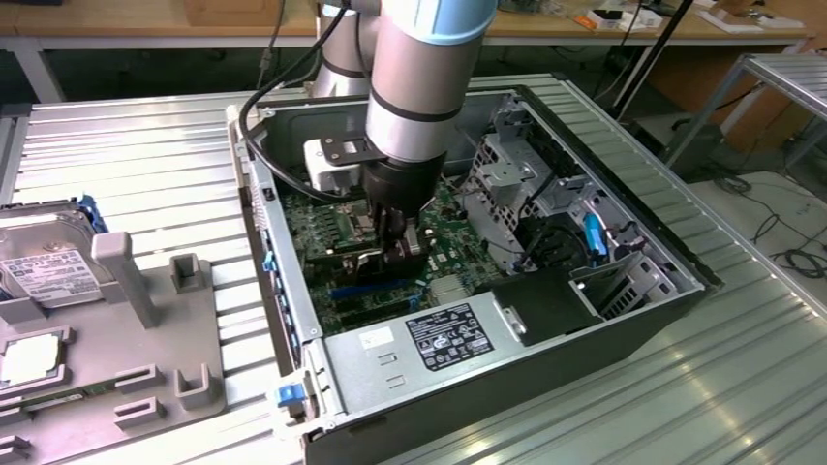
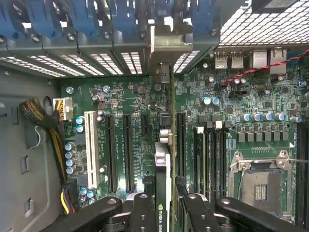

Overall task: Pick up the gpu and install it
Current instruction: 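Insert the gpu into the slot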

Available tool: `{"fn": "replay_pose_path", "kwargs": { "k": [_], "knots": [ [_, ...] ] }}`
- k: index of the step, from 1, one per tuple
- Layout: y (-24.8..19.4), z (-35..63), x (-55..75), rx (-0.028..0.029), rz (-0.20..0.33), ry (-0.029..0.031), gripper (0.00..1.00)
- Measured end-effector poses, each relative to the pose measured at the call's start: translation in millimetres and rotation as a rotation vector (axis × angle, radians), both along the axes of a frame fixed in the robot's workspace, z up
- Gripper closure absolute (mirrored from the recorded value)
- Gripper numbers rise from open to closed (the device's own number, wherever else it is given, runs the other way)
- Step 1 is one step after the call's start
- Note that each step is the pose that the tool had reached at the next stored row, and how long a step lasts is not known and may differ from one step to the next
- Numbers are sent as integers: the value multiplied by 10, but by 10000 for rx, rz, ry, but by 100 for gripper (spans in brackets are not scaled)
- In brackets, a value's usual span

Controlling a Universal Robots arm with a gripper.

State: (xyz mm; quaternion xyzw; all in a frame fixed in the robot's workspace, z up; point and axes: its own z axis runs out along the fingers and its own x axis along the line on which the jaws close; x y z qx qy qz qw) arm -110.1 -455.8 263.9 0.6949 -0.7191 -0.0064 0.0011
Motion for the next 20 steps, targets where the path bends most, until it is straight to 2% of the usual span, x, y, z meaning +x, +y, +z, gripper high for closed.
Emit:
{"fn": "replay_pose_path", "kwargs": {
  "k": [3,4,5,10,14,17,20],
  "knots": [
    [1,14,10,7,0,27,73],
    [1,36,12,9,-2,48,73],
    [1,94,22,3,1,95,73],
    [0,96,49,3,1,98,73],
    [1,93,54,0,50,37,73],
    [0,93,53,-1,50,33,73],
    [0,91,54,-9,52,-54,73]
  ]
}}
